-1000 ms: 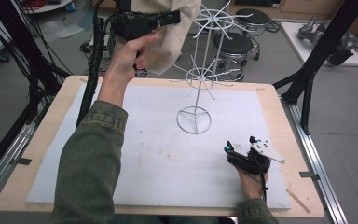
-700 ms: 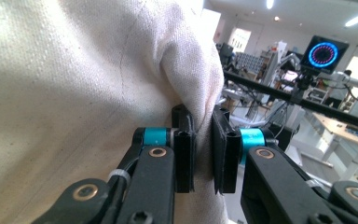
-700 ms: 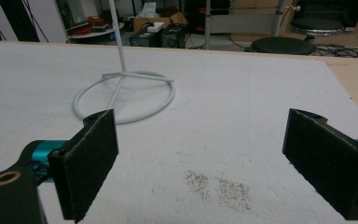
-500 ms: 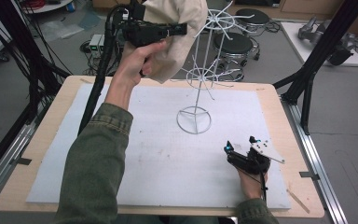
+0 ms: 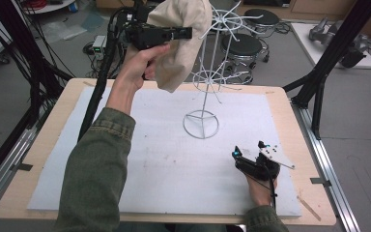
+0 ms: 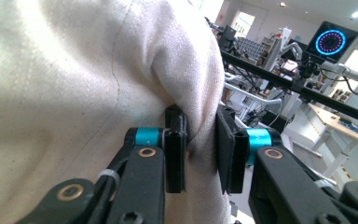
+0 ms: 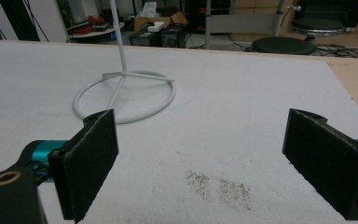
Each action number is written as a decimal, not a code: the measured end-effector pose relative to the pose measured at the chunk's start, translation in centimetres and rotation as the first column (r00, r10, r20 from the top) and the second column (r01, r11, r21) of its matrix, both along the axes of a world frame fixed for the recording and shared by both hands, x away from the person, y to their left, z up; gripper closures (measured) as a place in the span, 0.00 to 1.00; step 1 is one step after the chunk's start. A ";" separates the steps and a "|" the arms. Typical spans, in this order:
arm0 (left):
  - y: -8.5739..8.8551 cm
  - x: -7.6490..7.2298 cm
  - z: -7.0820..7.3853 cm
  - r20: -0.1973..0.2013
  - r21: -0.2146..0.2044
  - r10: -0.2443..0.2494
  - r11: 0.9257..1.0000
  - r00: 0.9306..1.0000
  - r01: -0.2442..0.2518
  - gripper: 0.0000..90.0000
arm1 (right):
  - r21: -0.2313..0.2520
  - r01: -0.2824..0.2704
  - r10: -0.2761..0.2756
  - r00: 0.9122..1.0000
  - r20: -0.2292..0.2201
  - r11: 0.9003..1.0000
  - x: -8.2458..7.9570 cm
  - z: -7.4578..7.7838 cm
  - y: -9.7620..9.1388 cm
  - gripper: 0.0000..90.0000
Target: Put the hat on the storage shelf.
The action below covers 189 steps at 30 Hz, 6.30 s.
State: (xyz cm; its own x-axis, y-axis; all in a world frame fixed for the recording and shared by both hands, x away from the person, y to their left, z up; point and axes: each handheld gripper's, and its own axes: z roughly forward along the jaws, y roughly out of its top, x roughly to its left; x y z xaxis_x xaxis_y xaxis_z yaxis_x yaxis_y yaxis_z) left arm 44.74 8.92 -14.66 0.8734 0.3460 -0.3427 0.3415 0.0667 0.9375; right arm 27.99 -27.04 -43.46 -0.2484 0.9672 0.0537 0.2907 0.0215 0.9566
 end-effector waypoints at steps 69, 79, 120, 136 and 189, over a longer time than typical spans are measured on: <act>6.6 -10.3 -3.3 0.252 0.114 0.242 0.954 0.937 -0.277 0.24 | -0.011 -0.004 0.004 1.000 -0.005 1.000 0.1 0.0 0.5 0.10; 9.0 -12.2 -6.5 0.238 0.115 0.270 0.946 0.933 -0.303 0.23 | -0.016 -0.008 0.008 1.000 -0.008 1.000 0.0 -0.1 0.6 0.10; 17.5 -16.9 -20.6 0.145 0.126 0.568 0.801 0.810 -0.585 0.23 | -0.025 0.004 -0.004 1.000 -0.009 1.000 -0.1 -0.1 0.9 0.10; 20.8 -17.9 -24.1 0.167 0.137 0.764 0.608 0.624 -0.782 0.23 | -0.031 0.043 -0.043 0.999 0.007 0.999 -0.5 0.1 0.7 0.10; 22.3 -18.6 -28.2 0.141 0.157 0.915 0.357 0.379 -0.921 0.24 | 0.019 0.155 -0.155 0.988 0.017 0.988 -1.9 0.0 -0.5 0.10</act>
State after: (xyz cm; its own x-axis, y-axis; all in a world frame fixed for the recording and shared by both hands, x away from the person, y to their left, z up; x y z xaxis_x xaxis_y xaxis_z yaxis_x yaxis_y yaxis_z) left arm 26.15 31.19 -42.90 -0.0196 0.9872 -0.1580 0.1554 0.1591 0.9750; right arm 26.10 -27.49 -43.48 -0.0964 0.9930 0.0681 0.2717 -0.0395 0.9616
